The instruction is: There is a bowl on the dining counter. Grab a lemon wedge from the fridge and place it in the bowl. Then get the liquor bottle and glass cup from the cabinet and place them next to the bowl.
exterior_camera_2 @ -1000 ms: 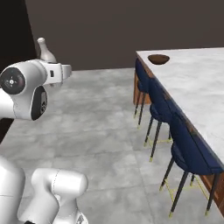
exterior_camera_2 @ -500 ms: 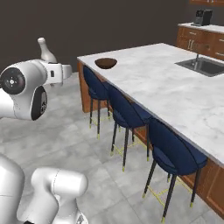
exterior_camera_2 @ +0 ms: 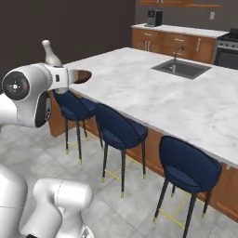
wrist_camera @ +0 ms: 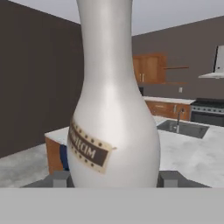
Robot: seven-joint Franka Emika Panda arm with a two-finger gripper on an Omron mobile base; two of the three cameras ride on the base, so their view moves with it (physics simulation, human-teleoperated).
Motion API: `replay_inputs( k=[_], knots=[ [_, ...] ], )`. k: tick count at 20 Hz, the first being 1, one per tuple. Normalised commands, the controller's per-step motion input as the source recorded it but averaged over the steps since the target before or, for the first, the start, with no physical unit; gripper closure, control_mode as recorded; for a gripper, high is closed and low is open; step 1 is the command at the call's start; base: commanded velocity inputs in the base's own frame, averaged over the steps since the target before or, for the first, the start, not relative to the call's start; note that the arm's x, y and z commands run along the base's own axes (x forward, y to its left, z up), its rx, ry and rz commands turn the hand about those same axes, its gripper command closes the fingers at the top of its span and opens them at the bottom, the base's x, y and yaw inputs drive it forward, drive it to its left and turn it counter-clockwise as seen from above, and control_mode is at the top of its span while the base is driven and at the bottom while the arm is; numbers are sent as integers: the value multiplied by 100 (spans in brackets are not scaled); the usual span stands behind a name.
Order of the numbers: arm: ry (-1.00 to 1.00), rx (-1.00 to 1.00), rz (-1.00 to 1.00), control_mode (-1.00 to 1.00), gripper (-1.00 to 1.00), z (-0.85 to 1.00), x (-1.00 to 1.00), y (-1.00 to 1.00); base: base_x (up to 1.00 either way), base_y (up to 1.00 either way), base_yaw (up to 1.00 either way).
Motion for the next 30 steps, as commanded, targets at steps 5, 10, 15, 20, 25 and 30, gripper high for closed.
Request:
replay_inputs(
  k=[5,10,15,20,25,30],
  knots=[
    [0,0,0,100,100,0,0,0,63,100,-54],
    [0,0,0,100,100,0,0,0,52,100,-42],
    [0,0,0,100,100,0,0,0,53,100,-28],
    [0,0,0,100,100,0,0,0,61,99,-30],
    [0,0,0,100,100,0,0,0,78,81,-22],
    [0,0,0,100,100,0,0,0,69,46,-18]
  ],
)
